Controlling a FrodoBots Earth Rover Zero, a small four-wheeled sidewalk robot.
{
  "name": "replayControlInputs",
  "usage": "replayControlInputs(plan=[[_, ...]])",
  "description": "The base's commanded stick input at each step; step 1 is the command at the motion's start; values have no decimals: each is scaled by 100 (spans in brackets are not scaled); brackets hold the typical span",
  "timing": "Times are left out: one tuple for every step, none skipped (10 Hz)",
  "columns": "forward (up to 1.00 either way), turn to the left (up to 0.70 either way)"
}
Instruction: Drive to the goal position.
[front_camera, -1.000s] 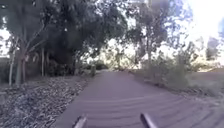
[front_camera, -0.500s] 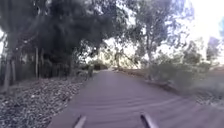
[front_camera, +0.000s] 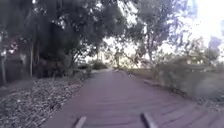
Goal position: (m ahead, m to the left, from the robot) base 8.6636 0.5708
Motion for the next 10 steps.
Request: replayControlInputs(plan=[[100,0],[100,0],[100,0],[100,0],[100,0],[100,0],[100,0],[100,0],[100,0],[100,0]])
